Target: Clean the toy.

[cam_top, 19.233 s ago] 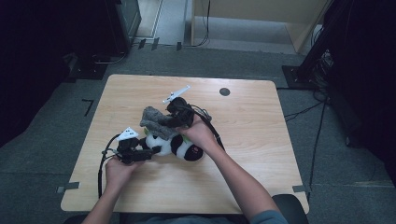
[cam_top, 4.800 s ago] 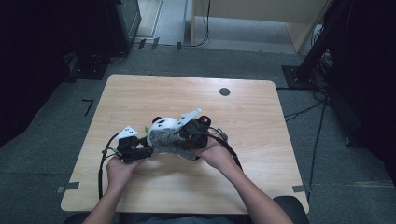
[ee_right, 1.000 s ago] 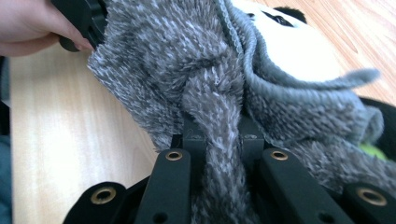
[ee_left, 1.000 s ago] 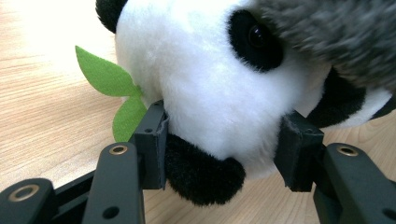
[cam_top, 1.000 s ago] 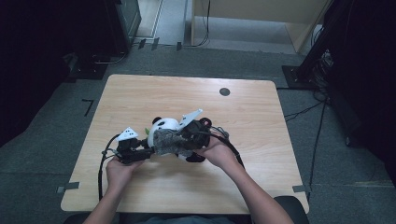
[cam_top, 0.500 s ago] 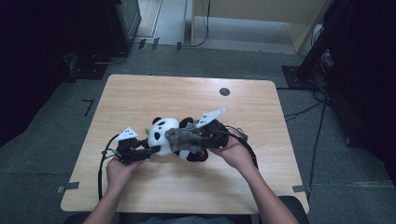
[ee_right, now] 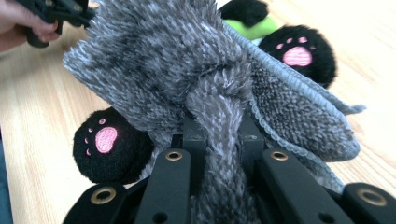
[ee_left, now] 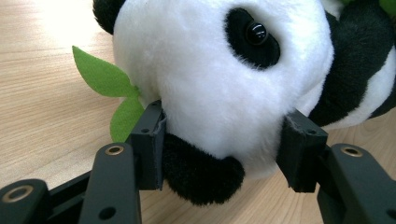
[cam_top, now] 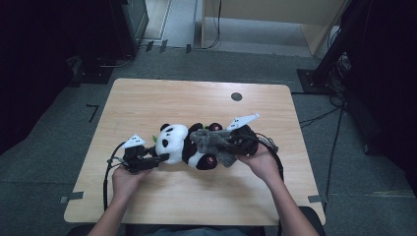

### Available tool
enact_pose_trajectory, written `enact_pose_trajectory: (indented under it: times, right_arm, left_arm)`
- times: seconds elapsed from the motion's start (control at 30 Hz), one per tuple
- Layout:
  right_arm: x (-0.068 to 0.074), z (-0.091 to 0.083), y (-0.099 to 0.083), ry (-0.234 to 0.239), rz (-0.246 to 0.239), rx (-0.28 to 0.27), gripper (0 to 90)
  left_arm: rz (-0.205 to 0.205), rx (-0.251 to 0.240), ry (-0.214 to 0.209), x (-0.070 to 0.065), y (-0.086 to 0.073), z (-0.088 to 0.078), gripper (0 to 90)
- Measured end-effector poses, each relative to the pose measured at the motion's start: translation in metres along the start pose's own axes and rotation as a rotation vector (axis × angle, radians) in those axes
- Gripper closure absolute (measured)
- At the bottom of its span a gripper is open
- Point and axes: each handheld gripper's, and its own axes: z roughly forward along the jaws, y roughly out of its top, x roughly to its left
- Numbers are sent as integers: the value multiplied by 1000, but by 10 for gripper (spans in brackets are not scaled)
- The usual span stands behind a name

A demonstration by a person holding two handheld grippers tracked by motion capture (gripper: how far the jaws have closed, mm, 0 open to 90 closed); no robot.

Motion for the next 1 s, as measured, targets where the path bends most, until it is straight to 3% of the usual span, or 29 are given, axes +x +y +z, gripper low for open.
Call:
enact_pose_trajectory:
  times: [0.13, 0.4, 0.53, 0.63, 0.77, 0.87, 1.0]
  right_arm:
    - [2, -12, 3, 19, 23, -47, 797]
    - [11, -43, 3, -11, 22, -128, 796]
    - [17, -51, 1, 2, 31, -161, 794]
    - [29, -45, -1, 28, 26, -165, 794]
    - [39, -24, -5, 48, 10, -117, 788]
    - [40, -8, -10, 70, 26, -100, 782]
    - [34, -2, -17, 80, 48, -110, 786]
  left_arm:
    - [9, 3, 17, -3, 0, 0, 406]
    - [13, 8, 22, -4, 0, 0, 400]
    - [12, 9, 22, -4, 0, 0, 396]
    - [3, 10, 22, -6, 1, 1, 394]
    - [3, 14, 16, -5, 1, 1, 393]
    - [13, 24, 16, -5, 0, 1, 394]
    - [16, 25, 17, -5, 0, 1, 394]
